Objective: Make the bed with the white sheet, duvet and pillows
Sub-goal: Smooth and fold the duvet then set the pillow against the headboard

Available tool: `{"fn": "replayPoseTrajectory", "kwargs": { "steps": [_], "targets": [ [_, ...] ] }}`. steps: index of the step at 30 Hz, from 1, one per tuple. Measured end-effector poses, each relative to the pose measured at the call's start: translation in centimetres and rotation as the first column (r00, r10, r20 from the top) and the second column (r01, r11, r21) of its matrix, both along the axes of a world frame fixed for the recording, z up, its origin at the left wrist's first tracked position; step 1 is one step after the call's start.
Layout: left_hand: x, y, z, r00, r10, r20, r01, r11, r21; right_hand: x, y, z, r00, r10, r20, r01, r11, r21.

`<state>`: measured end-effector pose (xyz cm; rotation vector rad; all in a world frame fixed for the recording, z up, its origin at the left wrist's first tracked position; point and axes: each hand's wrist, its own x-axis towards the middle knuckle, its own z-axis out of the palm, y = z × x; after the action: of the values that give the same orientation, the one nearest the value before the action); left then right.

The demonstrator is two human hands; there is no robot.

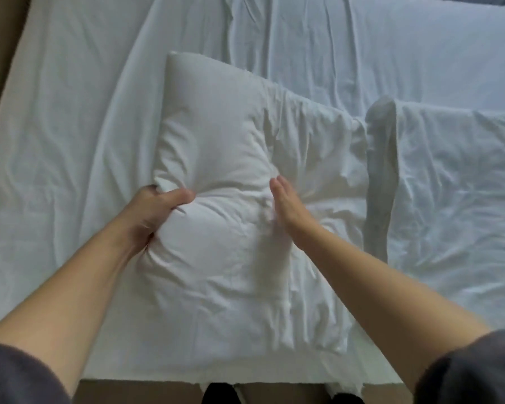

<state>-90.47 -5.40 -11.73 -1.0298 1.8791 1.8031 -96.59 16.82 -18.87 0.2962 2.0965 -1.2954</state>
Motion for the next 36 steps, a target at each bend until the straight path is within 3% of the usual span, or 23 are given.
{"fn": "replayPoseTrajectory", "kwargs": {
  "steps": [3, 8, 17, 20, 22, 23, 24, 25, 27, 29, 33, 36],
  "targets": [
    [-0.3, 5.0, 7.0, 0.967, -0.211, -0.146, 0.210, 0.977, -0.020, -0.7, 1.4, 5.2, 0.995, -0.086, 0.043, 0.093, 0.970, -0.223],
    [-3.0, 18.1, 16.7, 0.869, -0.378, -0.319, 0.382, 0.923, -0.054, -2.4, 12.4, 11.6, 0.939, -0.257, 0.230, 0.329, 0.867, -0.375],
    [-10.6, 50.8, 18.7, 0.713, -0.638, -0.291, 0.577, 0.770, -0.273, -6.6, 42.1, 22.6, 0.920, -0.260, 0.294, 0.387, 0.728, -0.566],
    [-11.0, 57.9, 16.0, 0.623, -0.665, -0.413, 0.672, 0.725, -0.152, -7.4, 50.7, 21.3, 0.854, -0.431, 0.291, 0.520, 0.724, -0.454],
    [-10.9, 58.3, 12.2, 0.613, -0.674, -0.413, 0.504, 0.736, -0.452, -7.6, 55.3, 18.9, 0.822, -0.453, 0.344, 0.564, 0.727, -0.391],
    [-10.7, 57.5, 10.1, 0.666, -0.676, -0.316, 0.375, 0.669, -0.641, -7.6, 56.8, 17.6, 0.831, -0.435, 0.347, 0.541, 0.776, -0.325],
    [-10.4, 56.8, 8.3, 0.760, -0.634, -0.141, 0.353, 0.586, -0.730, -7.5, 57.9, 16.1, 0.866, -0.380, 0.324, 0.466, 0.848, -0.252],
    [-10.0, 56.2, 6.7, 0.805, -0.590, 0.057, 0.442, 0.533, -0.721, -7.6, 58.1, 14.6, 0.908, -0.329, 0.258, 0.377, 0.911, -0.166],
    [-9.1, 56.3, 4.4, 0.679, -0.663, 0.315, 0.687, 0.422, -0.592, -7.7, 56.3, 12.6, 0.977, -0.207, 0.058, 0.206, 0.978, 0.033],
    [-8.9, 57.4, 2.9, 0.554, -0.774, 0.308, 0.760, 0.318, -0.567, -8.0, 54.7, 10.6, 0.984, -0.172, -0.052, 0.179, 0.967, 0.181],
    [-9.4, 55.6, 2.1, 0.608, -0.783, 0.132, 0.683, 0.431, -0.590, -8.5, 53.7, 8.6, 0.957, -0.289, 0.003, 0.271, 0.901, 0.340],
    [-8.6, 53.6, 1.8, 0.582, -0.805, 0.115, 0.682, 0.407, -0.607, -8.5, 53.3, 9.0, 0.961, -0.273, 0.033, 0.233, 0.874, 0.427]
  ]
}}
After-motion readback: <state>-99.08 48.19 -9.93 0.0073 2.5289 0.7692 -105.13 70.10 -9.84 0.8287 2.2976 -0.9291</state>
